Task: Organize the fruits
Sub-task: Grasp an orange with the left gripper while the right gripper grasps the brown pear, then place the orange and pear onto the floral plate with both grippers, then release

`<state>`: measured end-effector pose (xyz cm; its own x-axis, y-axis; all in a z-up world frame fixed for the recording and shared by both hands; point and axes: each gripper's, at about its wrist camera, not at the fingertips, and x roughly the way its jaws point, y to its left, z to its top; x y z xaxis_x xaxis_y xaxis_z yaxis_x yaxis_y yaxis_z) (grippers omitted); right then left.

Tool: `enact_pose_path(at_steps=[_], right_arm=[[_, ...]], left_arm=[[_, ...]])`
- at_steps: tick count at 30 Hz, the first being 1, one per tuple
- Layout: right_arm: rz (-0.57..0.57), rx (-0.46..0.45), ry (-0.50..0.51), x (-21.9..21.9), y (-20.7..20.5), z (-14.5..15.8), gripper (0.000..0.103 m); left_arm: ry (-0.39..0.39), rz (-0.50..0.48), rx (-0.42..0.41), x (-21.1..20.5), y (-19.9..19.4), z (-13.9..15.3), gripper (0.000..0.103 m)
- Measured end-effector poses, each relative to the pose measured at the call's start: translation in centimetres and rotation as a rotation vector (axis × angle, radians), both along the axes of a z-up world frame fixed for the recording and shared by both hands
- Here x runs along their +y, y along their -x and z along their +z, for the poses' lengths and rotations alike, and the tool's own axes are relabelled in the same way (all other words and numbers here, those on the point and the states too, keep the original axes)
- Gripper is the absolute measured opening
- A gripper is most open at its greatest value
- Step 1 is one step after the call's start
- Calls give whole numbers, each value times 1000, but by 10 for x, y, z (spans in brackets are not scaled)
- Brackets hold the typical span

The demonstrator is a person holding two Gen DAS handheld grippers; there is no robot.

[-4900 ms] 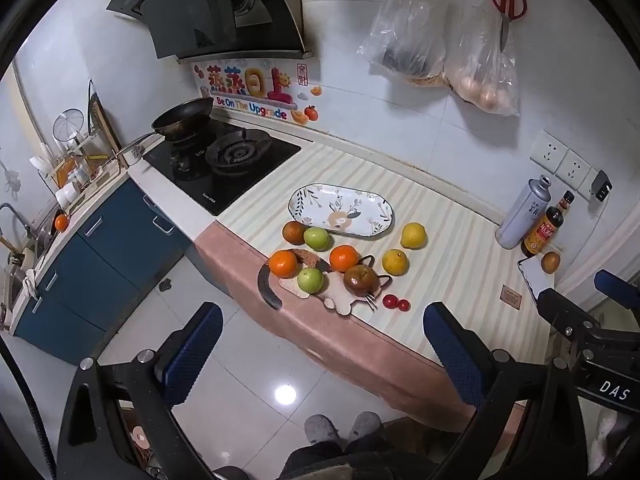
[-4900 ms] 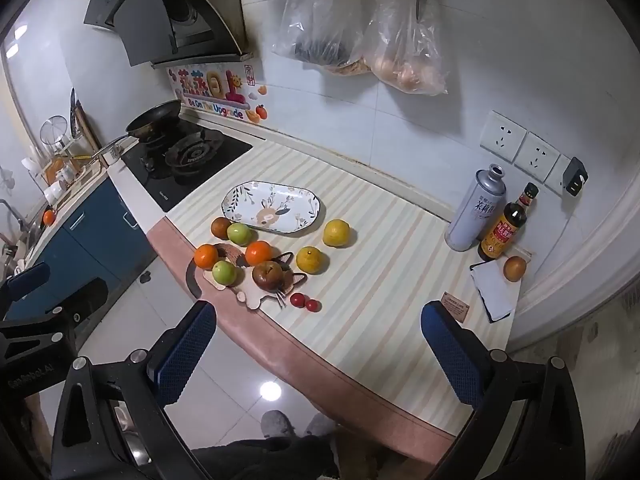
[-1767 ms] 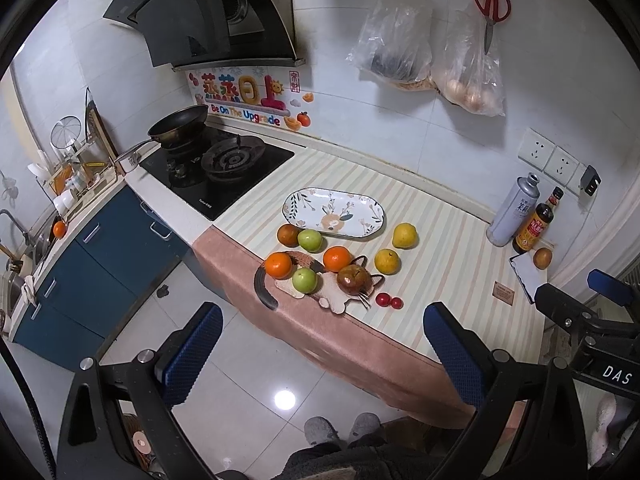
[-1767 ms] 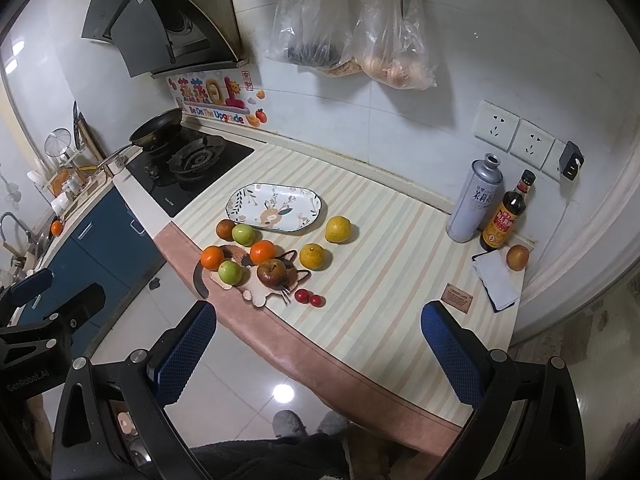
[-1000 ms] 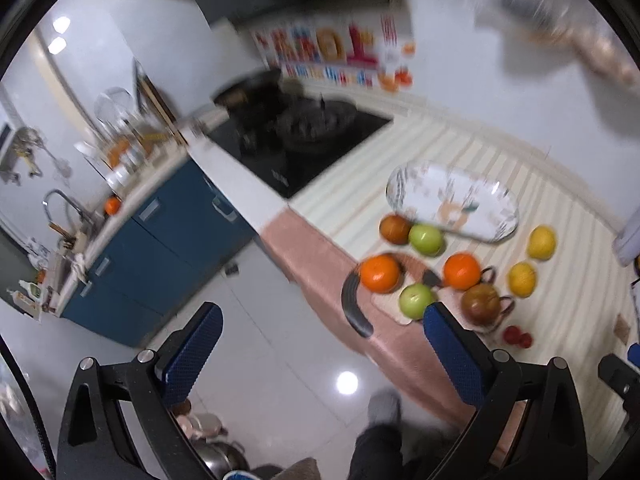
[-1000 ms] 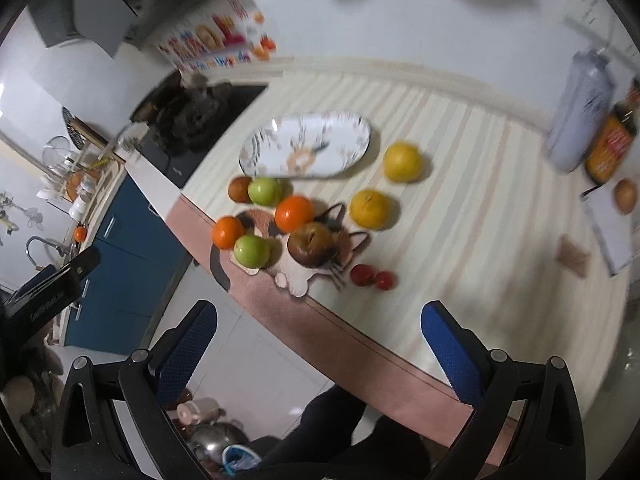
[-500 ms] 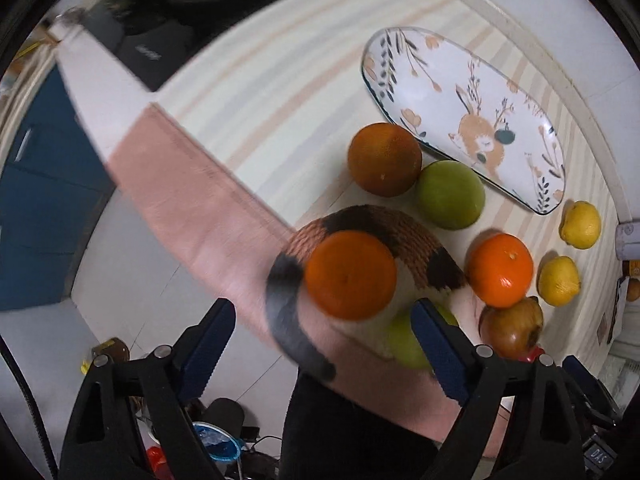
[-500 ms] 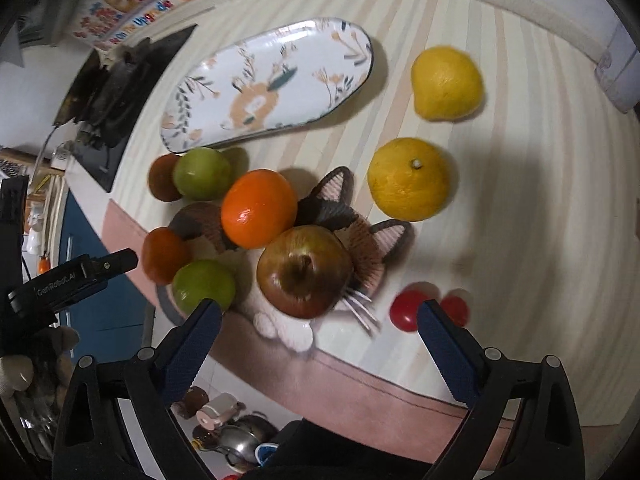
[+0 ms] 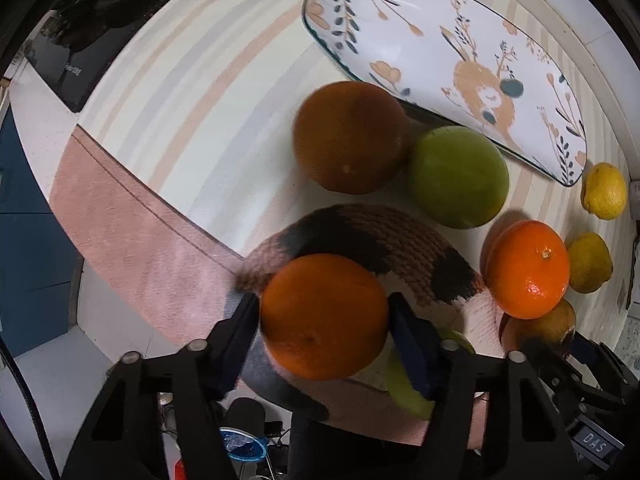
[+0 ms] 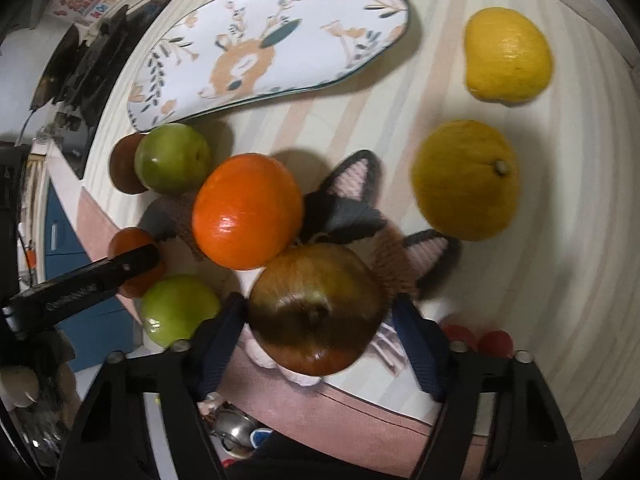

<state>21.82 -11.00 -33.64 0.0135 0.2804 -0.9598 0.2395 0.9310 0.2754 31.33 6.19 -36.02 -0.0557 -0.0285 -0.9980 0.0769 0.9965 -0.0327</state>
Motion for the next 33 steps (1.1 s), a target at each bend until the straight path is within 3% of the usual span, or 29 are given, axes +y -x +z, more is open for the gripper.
enact_pose_path(at_steps=[7, 16, 20, 23, 28, 33], right_arm=[[13, 45, 0, 3, -7, -3, 71], [50, 73, 18, 4, -4, -9, 72], [73, 100, 30, 12, -6, -16, 73], [81, 94, 43, 13, -3, -14, 71], [74, 40, 51, 6, 0, 4, 70], [37, -39, 10, -11, -11, 49, 70]], left_arm=[[-41, -54, -10, -19, 6, 1, 62], [-49, -45, -12, -46, 13, -4, 61], [-42, -40, -9, -45, 10, 5, 61], [-42, -28, -28, -16, 3, 10, 61], [-20, -26, -65, -1, 10, 38, 60], [53, -40, -126, 1, 4, 98, 60]])
